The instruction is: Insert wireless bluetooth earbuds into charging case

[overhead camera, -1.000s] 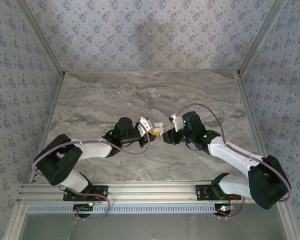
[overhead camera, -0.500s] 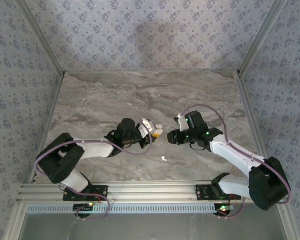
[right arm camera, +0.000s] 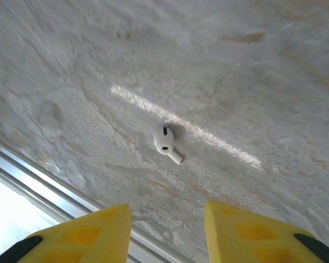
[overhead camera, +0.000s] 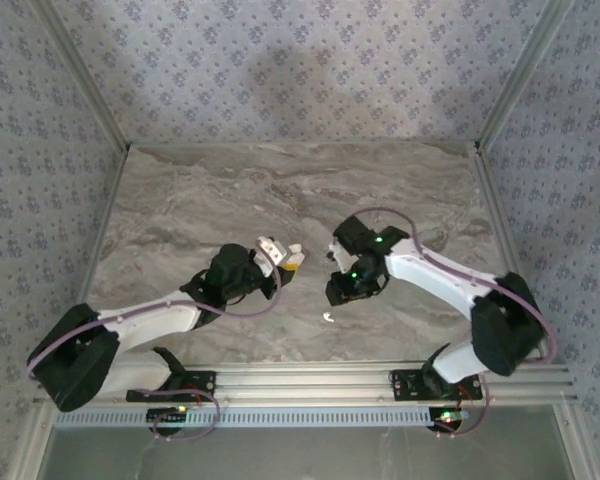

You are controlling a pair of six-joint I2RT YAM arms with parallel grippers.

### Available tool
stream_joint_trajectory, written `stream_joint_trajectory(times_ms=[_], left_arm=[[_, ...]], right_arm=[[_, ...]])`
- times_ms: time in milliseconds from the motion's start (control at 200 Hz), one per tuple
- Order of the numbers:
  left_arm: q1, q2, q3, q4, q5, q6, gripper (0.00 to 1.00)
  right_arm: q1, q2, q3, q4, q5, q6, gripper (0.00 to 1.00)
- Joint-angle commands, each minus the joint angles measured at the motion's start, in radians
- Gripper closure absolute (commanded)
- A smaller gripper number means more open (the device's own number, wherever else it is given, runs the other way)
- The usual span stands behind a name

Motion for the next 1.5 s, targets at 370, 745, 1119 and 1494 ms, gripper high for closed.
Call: stream_joint_trajectory(times_ms=[370, 745, 1119, 1494], left_arm=[[0.019, -0.147, -0.036, -0.092, -0.052, -0.013, 0.89], [0.020, -0.153, -0.036, -0.100, -0.058, -0.006, 0.89], [0.019, -0.145, -0.032, -0.101, -0.057, -0.002, 0.89], [0.019, -0.141, -0.031, -0.102, -0.055, 0.004, 0.89]], right_arm=[[0.048, 0.300, 0.158, -0.108, -0.054, -0.305, 0.59], [0.044, 0.368, 0.185, -0.091, -0.102, -0.344, 0.65], [0.041, 0.406, 0.182, -0.095, -0.093, -0.359, 0.73], [0.022, 0.363, 0.175, -0.080, -0.087, -0.347, 0.86]])
